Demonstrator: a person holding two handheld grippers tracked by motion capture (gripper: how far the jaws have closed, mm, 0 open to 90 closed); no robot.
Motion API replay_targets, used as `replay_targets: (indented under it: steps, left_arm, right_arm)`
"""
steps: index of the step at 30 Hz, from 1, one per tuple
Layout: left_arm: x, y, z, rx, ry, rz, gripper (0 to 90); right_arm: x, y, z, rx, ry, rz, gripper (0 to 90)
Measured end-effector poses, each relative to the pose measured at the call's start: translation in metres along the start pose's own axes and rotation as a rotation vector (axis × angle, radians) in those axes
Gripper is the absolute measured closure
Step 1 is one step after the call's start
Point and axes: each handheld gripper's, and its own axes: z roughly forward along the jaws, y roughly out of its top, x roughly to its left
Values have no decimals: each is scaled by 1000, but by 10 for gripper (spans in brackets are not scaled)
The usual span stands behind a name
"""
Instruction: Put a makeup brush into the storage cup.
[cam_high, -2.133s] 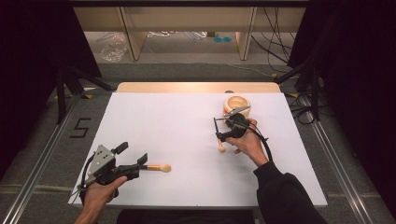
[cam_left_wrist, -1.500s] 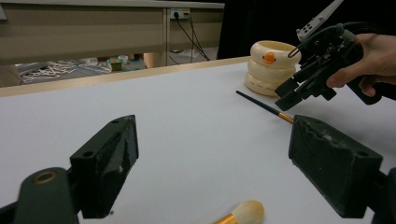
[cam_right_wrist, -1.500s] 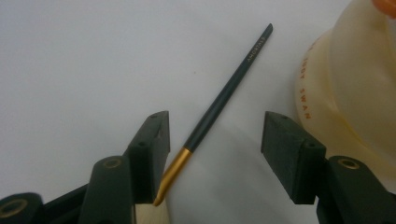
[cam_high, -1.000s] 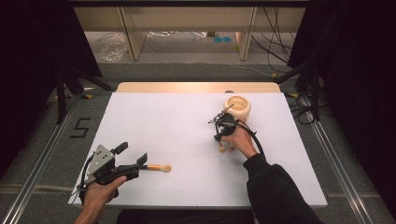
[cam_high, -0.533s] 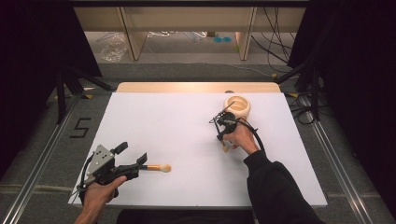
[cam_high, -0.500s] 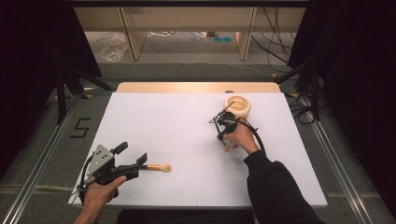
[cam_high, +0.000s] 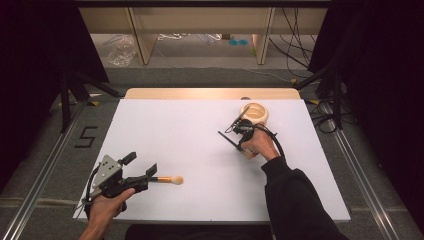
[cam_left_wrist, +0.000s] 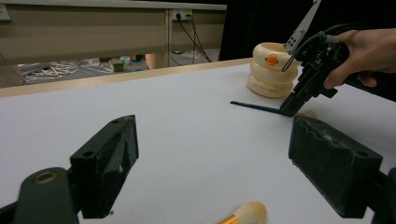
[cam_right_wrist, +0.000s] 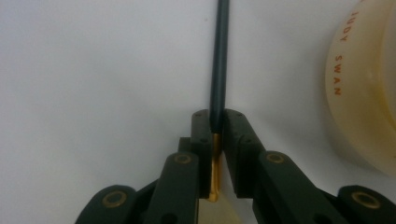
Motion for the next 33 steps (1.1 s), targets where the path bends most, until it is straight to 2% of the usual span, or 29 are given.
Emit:
replay_targets:
  steps: [10,12,17,19,21,22,23,26,32,33]
  left_arm:
    - [0,0,0,-1,0,-1,158]
    - [0,0,0,0,1,-1,158]
    - [0,0,0,-1,1,-2,158]
    - [0,0,0,-1,0,-1,158]
    - [0,0,0,-1,1,-2,158]
    - [0,0,0,-2,1,-3,158]
    - [0,0,0,-1,1,-2,158]
    - [0,0,0,-2,0,-2,158]
    - [0,0,0,-2,0,-1,158]
    - [0,0,0,-1,1,-2,158]
  right_arm:
    - [2,7,0,65,-8,-23,838]
    - [1,8,0,62,-10,-51,839]
    - [4,8,-1,79,-14,-60,840]
    - [4,7,-2,68,-10,-83,841]
    - [5,7,-4,63,-9,-91,841]
    - [7,8,-6,60,-10,-79,841]
    - [6,7,-7,52,-4,-101,841]
    - [5,7,-9,34,-8,-110,841]
    - [7,7,-5,84,9,-111,841]
    - [5,7,-2,93,13,-134,841]
